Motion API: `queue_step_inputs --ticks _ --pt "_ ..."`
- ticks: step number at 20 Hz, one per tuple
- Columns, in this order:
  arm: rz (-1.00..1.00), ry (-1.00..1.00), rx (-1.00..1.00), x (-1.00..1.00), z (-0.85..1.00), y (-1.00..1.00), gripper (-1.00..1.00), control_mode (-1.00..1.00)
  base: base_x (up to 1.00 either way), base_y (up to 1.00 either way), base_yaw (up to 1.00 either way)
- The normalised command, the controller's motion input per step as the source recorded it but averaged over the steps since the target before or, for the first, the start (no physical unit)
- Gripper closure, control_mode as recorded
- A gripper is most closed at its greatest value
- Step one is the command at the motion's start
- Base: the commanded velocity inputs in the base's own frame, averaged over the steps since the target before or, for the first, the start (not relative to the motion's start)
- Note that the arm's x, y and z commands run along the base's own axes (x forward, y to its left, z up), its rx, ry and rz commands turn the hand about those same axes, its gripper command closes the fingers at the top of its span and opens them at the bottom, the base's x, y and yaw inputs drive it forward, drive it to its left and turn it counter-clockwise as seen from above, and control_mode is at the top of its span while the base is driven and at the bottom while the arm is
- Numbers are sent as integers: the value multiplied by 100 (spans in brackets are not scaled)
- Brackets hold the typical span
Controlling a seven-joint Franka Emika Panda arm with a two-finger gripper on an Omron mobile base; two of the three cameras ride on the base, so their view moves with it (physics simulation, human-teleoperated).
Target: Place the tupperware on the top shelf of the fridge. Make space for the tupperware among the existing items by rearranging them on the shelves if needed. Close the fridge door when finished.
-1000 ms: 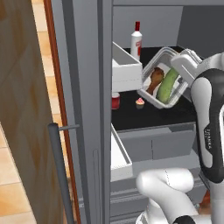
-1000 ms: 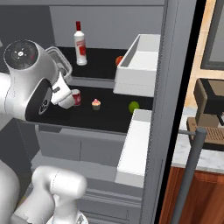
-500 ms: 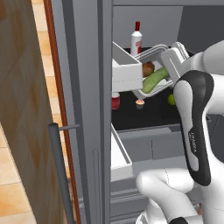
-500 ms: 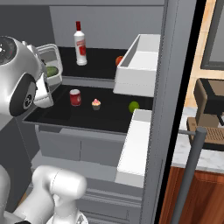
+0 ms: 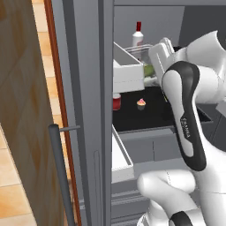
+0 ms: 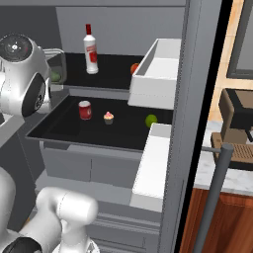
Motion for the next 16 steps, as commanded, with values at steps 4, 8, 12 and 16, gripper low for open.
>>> queue_step_inputs --ticks 4,8,12,16 --pt "0 1 6 43 0 40 100 -100 0 0 0" --pt "0 0 1 50 0 22 100 -100 0 0 0" --pt "0 1 0 26 -4 1 100 -100 0 0 0" --pt "1 11 -1 -26 -4 0 100 -100 0 0 0"
